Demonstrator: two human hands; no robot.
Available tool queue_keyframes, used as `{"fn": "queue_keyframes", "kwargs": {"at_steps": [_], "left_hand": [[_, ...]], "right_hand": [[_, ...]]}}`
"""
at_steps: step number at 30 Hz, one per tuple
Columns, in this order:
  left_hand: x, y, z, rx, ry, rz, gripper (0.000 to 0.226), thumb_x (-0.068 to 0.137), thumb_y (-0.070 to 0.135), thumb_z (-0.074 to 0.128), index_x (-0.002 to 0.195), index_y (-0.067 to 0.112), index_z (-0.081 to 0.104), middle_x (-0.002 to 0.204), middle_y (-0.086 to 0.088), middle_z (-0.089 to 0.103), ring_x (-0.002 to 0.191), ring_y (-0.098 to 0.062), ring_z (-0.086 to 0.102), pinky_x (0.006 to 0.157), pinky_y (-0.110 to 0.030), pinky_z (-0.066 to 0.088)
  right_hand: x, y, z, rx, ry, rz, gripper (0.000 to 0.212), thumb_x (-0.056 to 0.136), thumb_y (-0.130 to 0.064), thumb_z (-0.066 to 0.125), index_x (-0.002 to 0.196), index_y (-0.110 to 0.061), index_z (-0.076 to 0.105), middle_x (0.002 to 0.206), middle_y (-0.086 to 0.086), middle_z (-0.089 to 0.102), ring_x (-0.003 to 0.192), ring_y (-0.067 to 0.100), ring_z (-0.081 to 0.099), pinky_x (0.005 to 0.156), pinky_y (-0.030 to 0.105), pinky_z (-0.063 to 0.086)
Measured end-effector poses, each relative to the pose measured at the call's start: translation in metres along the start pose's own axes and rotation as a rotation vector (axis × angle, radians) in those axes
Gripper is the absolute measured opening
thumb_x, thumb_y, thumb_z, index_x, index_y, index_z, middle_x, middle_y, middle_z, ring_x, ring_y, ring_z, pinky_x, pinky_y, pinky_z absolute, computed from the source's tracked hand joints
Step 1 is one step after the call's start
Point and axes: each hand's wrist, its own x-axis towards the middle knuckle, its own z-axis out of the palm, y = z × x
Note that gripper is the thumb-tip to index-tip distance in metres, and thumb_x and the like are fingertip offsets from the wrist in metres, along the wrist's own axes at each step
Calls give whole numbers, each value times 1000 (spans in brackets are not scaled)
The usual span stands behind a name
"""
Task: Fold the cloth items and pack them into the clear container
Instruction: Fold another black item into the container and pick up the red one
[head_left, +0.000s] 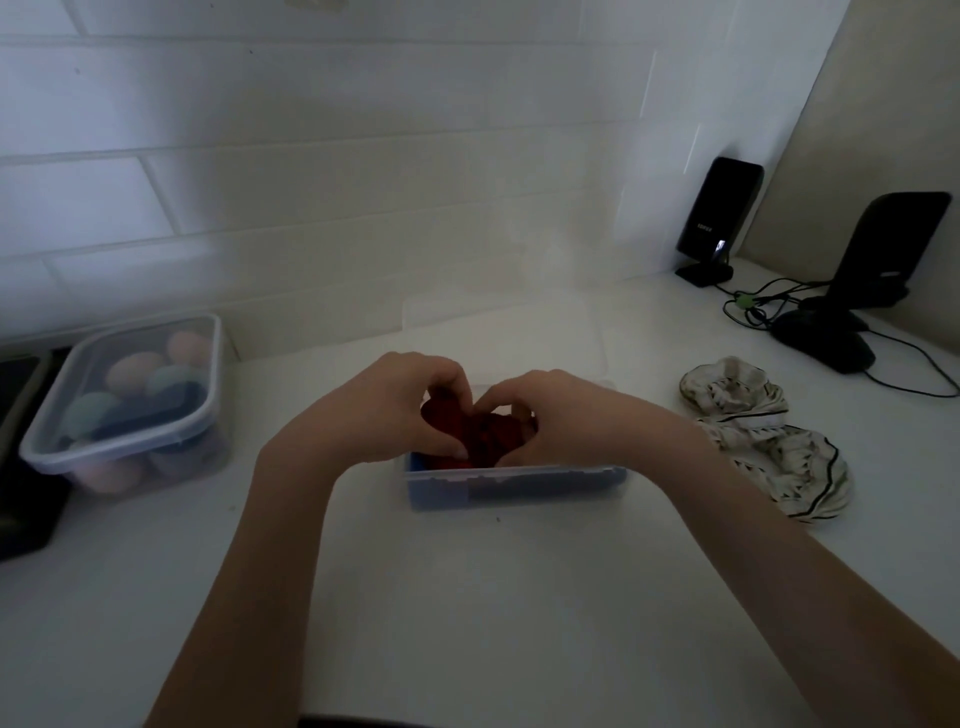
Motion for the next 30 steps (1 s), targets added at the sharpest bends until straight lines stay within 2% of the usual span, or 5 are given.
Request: {"fn": "queue_keyframes", "kwargs": {"at_steps": [8, 14, 19, 24, 30], "left_hand": [[-7, 9, 0, 385, -67, -114, 45, 69, 51, 72, 110, 38, 59, 91, 14, 53, 104, -15, 43, 85, -32, 32], [-4, 9, 6, 430, -140, -210, 54, 67, 64, 64, 113, 42, 49, 113, 4, 56, 106, -21, 40, 83, -31, 31], [-4, 20, 6, 380, -180, -281, 48, 76, 52, 63, 116, 33, 45, 99, -2, 33, 91, -23, 31, 73, -30, 35], [-3, 27, 4, 406, -236, -311, 45, 80, 48, 61, 113, 25, 42, 98, -4, 30, 90, -23, 32, 73, -32, 35], [-3, 30, 5, 451, -237, -294, 39, 85, 43, 55, 113, 19, 42, 95, -5, 33, 88, -24, 29, 72, -34, 35]], "right_hand": [[1, 0, 3, -145, 40, 85, 51, 69, -57, 70, 116, -46, 54, 68, -22, 41, 73, 7, 44, 57, 23, 31], [9, 1, 8, -206, -1, 91, 59, 66, -61, 70, 119, -44, 52, 117, -15, 60, 86, 11, 45, 71, 26, 33], [16, -1, 7, -253, -95, 96, 56, 71, -60, 67, 122, -44, 50, 113, -14, 61, 86, 12, 48, 70, 27, 35], [21, 1, 7, -224, -238, 49, 48, 78, -56, 62, 121, -38, 53, 107, -9, 65, 93, 17, 58, 82, 34, 48], [21, 1, 8, -201, -304, 25, 43, 84, -52, 56, 124, -36, 51, 120, -8, 63, 109, 20, 57, 99, 41, 43]]}}
